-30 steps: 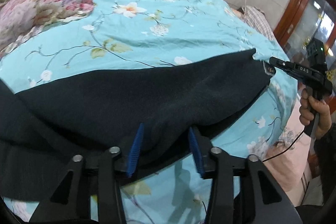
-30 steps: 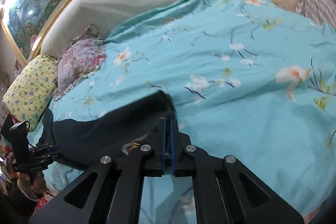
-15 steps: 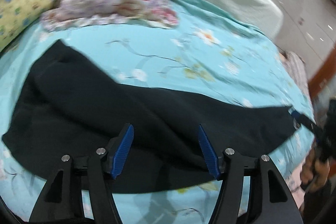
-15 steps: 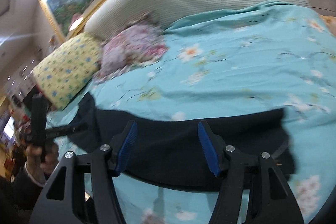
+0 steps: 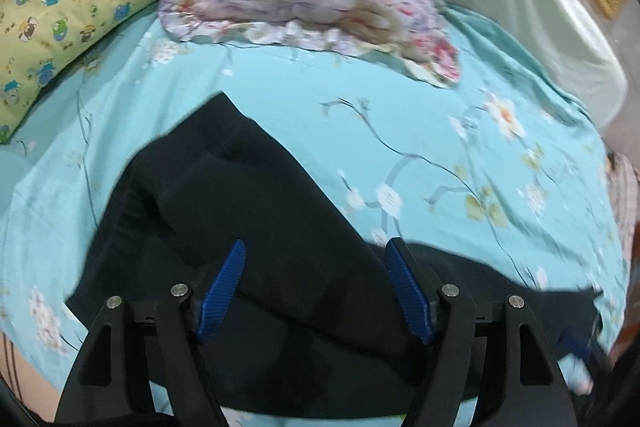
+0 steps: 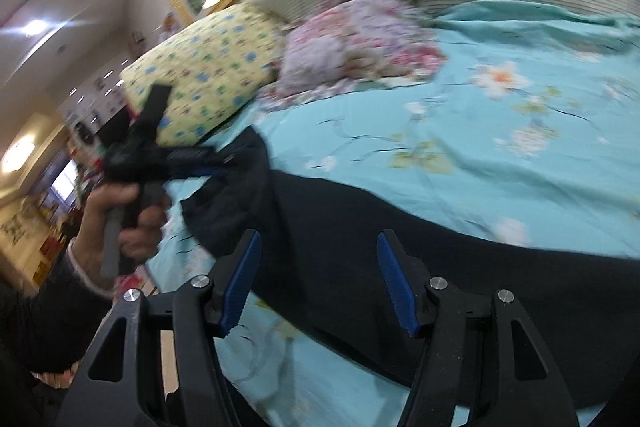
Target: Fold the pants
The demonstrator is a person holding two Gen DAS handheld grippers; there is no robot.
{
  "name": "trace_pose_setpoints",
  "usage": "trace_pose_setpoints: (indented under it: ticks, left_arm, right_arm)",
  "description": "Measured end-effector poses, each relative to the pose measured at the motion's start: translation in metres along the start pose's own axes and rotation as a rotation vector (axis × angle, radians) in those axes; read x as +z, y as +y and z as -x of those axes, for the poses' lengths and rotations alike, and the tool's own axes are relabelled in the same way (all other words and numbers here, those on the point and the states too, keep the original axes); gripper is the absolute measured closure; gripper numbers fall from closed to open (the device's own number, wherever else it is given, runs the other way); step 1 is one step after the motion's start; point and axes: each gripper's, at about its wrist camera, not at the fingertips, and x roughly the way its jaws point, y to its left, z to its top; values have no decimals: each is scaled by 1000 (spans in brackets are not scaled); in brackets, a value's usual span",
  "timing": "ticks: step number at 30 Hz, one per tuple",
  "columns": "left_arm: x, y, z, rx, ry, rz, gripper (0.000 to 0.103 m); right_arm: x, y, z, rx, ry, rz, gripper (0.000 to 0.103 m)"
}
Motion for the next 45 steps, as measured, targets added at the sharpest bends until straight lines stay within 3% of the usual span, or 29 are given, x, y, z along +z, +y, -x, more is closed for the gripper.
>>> trace_pose_setpoints:
  ticks: [6, 10, 12, 14, 16, 17, 19, 20, 26, 32, 37, 45]
  left_arm:
    - [31, 0, -30, 95, 96, 16, 30]
    - [35, -4, -50, 143, 146, -15, 33]
    - [32, -4, -57, 141, 169, -22, 50]
    - [28, 0, -60, 106, 183, -10, 81]
    - [24, 3, -56, 87, 163, -2, 89]
    - [21, 6, -51, 72, 148, 2, 94]
    - [17, 10, -42, 46, 122, 21, 98]
    - [14, 13, -35, 31, 103, 33, 99]
    - [-16, 41, 18, -141, -38, 140, 99]
    - [-57, 78, 53, -244, -132, 266, 100]
    - [-84, 105, 57, -309, -160, 344, 99]
    - [-118, 133, 40, -334, -155, 411, 99]
  right_arm:
    - [7, 38, -56, 88, 97, 102, 41]
    - [6, 48, -94, 79, 173, 140, 41]
    - [4, 45, -111, 75, 213, 138, 41]
    - [0, 42, -122, 64, 242, 135, 48]
    - [-4, 41, -129, 67, 266, 135, 69]
    - [-4, 42, -131, 73, 274, 137, 74]
    - [-7, 43, -132, 63, 282, 159, 94]
    - [-8, 44, -132, 56, 284, 169, 95]
    - [-5, 52, -114, 69, 240, 202, 97]
    - [-4, 74, -100, 70, 239, 298, 97]
    - [-6, 87, -96, 47, 257, 365, 97]
    - [-17, 96, -103, 13, 307, 404, 97]
